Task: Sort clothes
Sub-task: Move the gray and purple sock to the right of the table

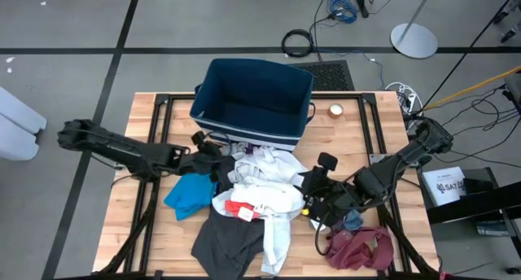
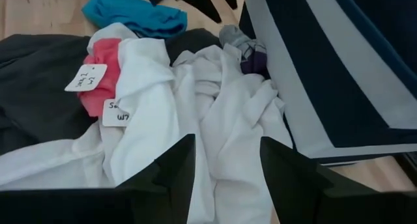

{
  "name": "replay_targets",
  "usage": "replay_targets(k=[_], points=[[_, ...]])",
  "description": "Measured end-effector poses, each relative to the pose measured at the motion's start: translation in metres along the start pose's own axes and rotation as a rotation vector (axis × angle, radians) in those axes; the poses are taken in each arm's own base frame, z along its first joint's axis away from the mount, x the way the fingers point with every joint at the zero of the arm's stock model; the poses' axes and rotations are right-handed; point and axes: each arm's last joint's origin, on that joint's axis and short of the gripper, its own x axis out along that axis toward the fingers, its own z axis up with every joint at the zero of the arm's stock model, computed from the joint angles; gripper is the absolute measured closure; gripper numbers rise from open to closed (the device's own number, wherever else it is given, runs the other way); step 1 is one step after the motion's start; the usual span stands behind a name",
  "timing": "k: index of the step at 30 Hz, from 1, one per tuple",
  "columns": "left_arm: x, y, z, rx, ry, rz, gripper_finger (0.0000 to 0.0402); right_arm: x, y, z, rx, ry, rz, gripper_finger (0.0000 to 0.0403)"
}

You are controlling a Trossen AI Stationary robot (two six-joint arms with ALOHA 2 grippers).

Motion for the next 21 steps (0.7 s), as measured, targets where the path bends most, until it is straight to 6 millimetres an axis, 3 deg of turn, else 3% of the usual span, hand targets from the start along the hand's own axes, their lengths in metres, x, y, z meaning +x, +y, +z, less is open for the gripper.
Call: replay_targets(k=[8, 15, 18, 21], points=[[0.037, -0.005, -0.006, 0.014, 0.089, -0.001, 0.0204, 0.002, 0.003, -0.005, -0.016, 0.008, 0.001, 0.0243], [0.050, -0.006, -0.010, 0.008, 0.121, -0.007, 0.0210, 0.003, 0.003, -0.006, -0.018, 0.010, -0.002, 0.0243], [0.050, -0.007, -0.008, -0.001, 0.103, -0.012, 0.0236, 0.003, 0.002, -0.005, -0.024, 0.004, -0.010, 0.0243], [0.048, -0.007, -0.007, 0.001, 0.094, -0.016, 0.0286, 0.005, 0.001, -0.004, -0.037, -0.006, -0.030, 0.0243]])
